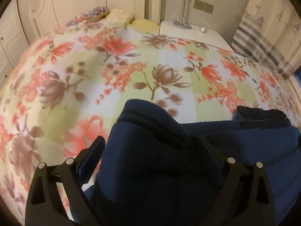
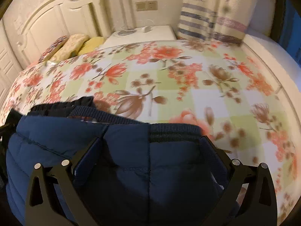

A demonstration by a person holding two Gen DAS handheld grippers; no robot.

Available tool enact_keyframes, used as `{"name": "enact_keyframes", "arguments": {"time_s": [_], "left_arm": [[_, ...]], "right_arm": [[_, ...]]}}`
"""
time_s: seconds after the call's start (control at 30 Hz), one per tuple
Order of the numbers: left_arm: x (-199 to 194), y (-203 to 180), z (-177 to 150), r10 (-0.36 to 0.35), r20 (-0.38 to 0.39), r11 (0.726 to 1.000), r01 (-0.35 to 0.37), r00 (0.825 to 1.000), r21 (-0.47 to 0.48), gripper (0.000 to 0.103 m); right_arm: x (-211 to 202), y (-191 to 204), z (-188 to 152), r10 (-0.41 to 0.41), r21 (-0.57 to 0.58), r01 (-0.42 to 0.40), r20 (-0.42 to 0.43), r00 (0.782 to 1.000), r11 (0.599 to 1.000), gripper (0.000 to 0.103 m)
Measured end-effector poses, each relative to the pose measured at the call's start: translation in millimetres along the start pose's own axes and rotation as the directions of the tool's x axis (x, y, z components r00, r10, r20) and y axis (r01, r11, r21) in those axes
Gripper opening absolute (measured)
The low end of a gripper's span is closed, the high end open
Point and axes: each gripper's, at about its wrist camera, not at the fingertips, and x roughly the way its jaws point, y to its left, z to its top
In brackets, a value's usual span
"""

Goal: Fold large clothes

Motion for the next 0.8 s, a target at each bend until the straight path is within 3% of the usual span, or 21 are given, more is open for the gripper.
{"name": "enact_keyframes", "arguments": {"time_s": [0.03,0.07,0.2,0.3,0.37,0.47,0.57,0.7,0.8], "left_arm": [[0,1,0,-0.001,0.004,1.0,0.001,1.0,-0.005,0.096],[0,3,0,-0.005,0.005,1.0,0.006,1.0,-0.011,0.096],[-1,1,-7,-0.006,0.002,1.0,0.006,1.0,-0.023,0.096],[-4,-1,-10,0.011,0.012,1.0,-0.011,1.0,-0.015,0.096],[-9,0,-11,0.029,0.036,0.999,-0.028,0.999,-0.021,0.096],[-42,-6,-17,0.096,0.124,0.995,-0.093,0.988,-0.032,0.094],[-82,-31,-34,-0.065,0.192,0.998,0.064,0.979,0.013,0.095],[-102,-78,-57,-0.109,0.22,0.986,0.078,0.969,0.144,0.096],[-91,-111,-71,-0.099,0.203,0.968,0.047,0.974,0.247,0.097]], "right_arm": [[-12,4,0,-0.058,0.004,0.058,0.029,0.998,0.998,0.098],[-29,13,-1,-0.059,-0.007,0.06,0.081,0.995,0.998,0.098],[-74,80,-14,0.069,-0.195,-0.028,0.205,0.976,0.98,0.099],[-51,138,-29,0.092,-0.353,-0.055,0.088,0.992,0.934,0.099],[-20,164,-44,0.032,-0.448,-0.025,0.008,0.999,0.894,0.099],[-17,156,-38,0.071,-0.409,-0.069,-0.011,0.997,0.91,0.099],[-21,137,-35,0.129,-0.333,-0.127,-0.017,0.991,0.934,0.098],[-51,120,-38,0.144,-0.247,-0.133,0.027,0.989,0.96,0.098],[-71,113,-48,0.108,-0.292,-0.084,0.067,0.992,0.953,0.098]]}}
